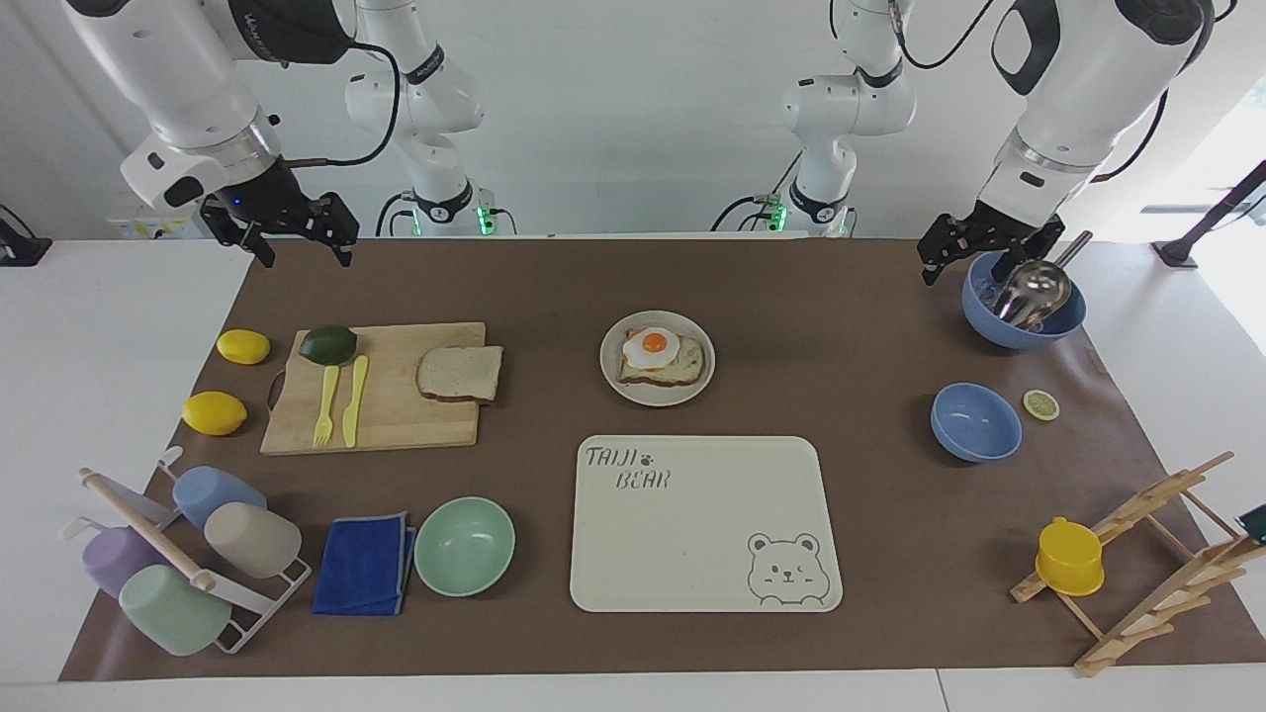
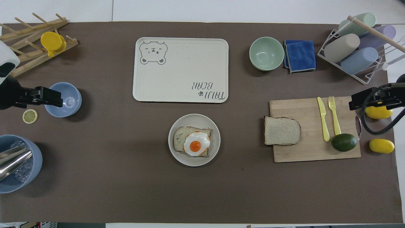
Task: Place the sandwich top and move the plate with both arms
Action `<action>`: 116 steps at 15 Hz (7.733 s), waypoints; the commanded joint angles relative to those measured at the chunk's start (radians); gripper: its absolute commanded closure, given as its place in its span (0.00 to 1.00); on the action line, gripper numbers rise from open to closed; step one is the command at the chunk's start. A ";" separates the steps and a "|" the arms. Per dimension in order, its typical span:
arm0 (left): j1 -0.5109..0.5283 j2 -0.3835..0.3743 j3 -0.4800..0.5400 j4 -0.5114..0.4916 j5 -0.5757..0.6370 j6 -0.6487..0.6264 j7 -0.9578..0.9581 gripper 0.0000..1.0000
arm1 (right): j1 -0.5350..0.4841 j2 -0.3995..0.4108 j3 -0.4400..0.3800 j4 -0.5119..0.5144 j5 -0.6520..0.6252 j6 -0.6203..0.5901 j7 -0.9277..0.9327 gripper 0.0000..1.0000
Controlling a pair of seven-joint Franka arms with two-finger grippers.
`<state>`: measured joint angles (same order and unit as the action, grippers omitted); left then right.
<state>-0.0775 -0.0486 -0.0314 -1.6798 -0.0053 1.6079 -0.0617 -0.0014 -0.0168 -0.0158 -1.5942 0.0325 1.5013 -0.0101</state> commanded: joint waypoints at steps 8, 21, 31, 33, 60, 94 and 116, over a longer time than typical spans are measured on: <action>0.005 -0.016 -0.001 -0.015 -0.004 0.003 0.011 0.00 | 0.444 0.185 0.017 -0.205 -0.169 0.353 0.439 0.00; 0.005 -0.016 -0.001 -0.015 -0.004 0.003 0.011 0.00 | 0.474 0.298 0.016 -0.406 -0.487 0.431 0.582 0.00; 0.005 -0.016 -0.001 -0.015 -0.004 0.003 0.011 0.00 | 0.455 0.282 0.017 -0.469 -0.517 0.448 0.590 0.16; 0.005 -0.016 -0.001 -0.015 -0.004 0.003 0.011 0.00 | 0.455 0.279 0.017 -0.474 -0.517 0.453 0.592 0.16; 0.005 -0.016 -0.001 -0.015 -0.004 0.003 0.011 0.00 | 0.805 0.399 0.096 -0.012 -0.370 0.315 0.679 1.00; -0.464 0.055 -0.013 -0.725 -0.396 0.829 -0.340 0.10 | 0.058 0.026 0.062 -0.061 -0.043 -0.013 0.082 0.00; -0.461 0.128 -0.013 -0.681 -0.441 0.833 -0.294 1.00 | -0.057 0.021 0.085 -0.044 -0.092 -0.015 -0.024 0.00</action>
<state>-0.5491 0.0573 -0.0574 -2.3817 -0.4368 2.4736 -0.3839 -0.0293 -0.0037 0.0512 -1.6523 -0.0563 1.4763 -0.0046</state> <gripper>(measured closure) 0.899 0.000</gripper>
